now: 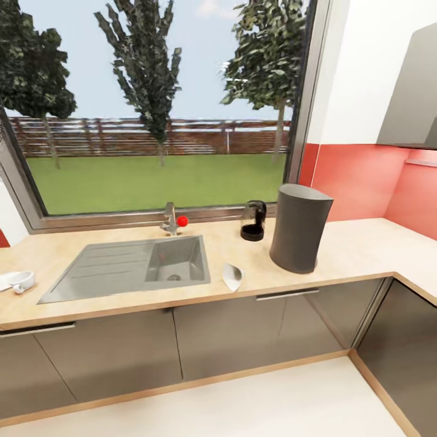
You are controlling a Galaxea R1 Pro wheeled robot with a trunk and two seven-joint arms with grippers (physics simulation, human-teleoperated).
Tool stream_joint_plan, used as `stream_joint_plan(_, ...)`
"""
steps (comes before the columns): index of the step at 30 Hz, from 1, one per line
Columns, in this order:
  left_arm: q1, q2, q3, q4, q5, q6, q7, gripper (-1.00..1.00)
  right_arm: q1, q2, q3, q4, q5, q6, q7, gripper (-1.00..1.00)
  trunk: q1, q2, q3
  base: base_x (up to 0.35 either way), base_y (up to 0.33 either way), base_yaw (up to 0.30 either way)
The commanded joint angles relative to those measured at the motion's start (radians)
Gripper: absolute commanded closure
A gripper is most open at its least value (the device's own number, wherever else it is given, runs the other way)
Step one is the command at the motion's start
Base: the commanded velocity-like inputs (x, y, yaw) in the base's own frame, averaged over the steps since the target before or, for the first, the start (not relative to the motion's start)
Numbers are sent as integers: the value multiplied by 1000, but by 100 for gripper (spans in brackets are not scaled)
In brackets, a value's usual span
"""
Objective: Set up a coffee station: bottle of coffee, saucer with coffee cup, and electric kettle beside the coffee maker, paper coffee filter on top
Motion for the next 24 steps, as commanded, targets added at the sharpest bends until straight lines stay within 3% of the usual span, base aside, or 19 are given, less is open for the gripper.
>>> stream_joint_plan(1,0,-1,4,-1,10,1,-10,-100,-1,-1,-4,3,11,-4,-9,-100,1,-2,-2,111,324,0)
stream_joint_plan(24,0,-1,4,4,11,1,-10,-100,-1,1,-4,3,11,-4,-7,-100,1,-2,-2,36,334,0)
